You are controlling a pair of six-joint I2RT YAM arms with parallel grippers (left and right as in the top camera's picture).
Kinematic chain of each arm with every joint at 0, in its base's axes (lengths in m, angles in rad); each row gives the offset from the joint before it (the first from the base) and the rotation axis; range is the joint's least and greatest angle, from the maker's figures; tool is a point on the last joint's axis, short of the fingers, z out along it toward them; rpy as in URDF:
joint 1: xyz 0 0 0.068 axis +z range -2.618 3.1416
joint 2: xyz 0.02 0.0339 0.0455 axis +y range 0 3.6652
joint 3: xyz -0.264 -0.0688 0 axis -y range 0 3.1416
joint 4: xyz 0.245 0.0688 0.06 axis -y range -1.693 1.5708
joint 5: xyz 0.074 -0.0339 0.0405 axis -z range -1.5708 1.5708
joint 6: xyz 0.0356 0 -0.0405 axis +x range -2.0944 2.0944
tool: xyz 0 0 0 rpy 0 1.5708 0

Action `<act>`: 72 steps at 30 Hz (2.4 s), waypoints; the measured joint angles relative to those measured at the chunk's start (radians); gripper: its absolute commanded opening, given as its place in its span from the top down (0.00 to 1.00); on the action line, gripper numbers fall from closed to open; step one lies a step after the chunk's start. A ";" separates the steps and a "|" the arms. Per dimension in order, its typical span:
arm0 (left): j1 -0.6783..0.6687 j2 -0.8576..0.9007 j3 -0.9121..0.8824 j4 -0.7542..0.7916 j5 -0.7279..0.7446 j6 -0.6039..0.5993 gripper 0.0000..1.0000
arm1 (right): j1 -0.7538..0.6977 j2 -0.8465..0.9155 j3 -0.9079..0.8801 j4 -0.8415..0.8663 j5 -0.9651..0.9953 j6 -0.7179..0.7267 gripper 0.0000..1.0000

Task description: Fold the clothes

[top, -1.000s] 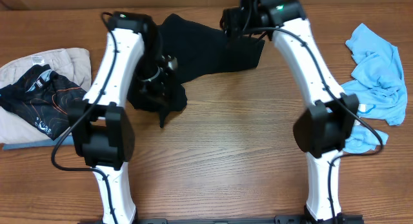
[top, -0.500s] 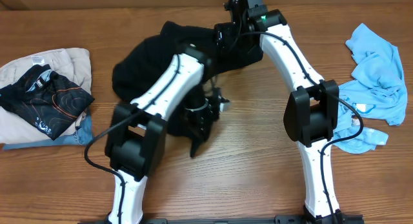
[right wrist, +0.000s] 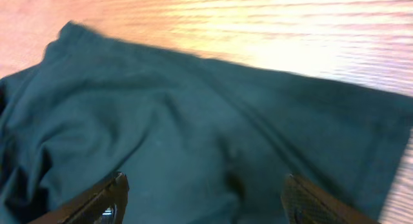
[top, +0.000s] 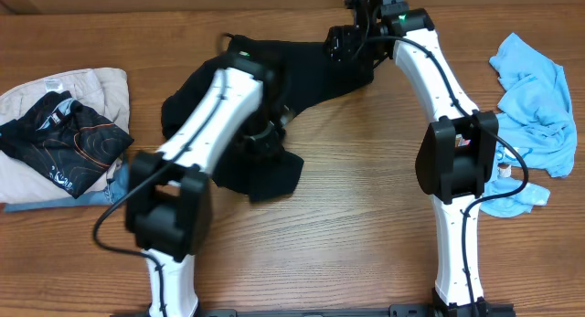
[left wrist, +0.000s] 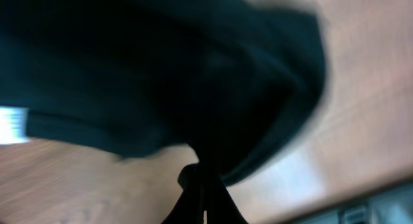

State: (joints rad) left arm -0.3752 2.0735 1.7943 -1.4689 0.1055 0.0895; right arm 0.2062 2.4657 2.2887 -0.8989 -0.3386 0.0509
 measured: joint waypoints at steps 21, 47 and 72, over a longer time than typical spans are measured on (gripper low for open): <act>0.293 -0.243 -0.001 0.082 -0.086 -0.229 0.96 | 0.148 0.000 0.104 -0.095 -0.011 0.032 0.09; 0.298 -0.243 -0.001 0.094 -0.092 -0.241 0.96 | 0.196 0.201 0.105 0.289 0.094 -0.047 0.08; 0.298 -0.243 -0.001 0.130 -0.096 -0.241 0.96 | 0.111 0.156 0.140 0.049 0.219 0.005 0.96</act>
State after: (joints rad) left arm -0.0769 1.8309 1.7935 -1.3388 0.0093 -0.1513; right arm 0.3168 2.6221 2.4283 -0.8501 -0.1200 0.0563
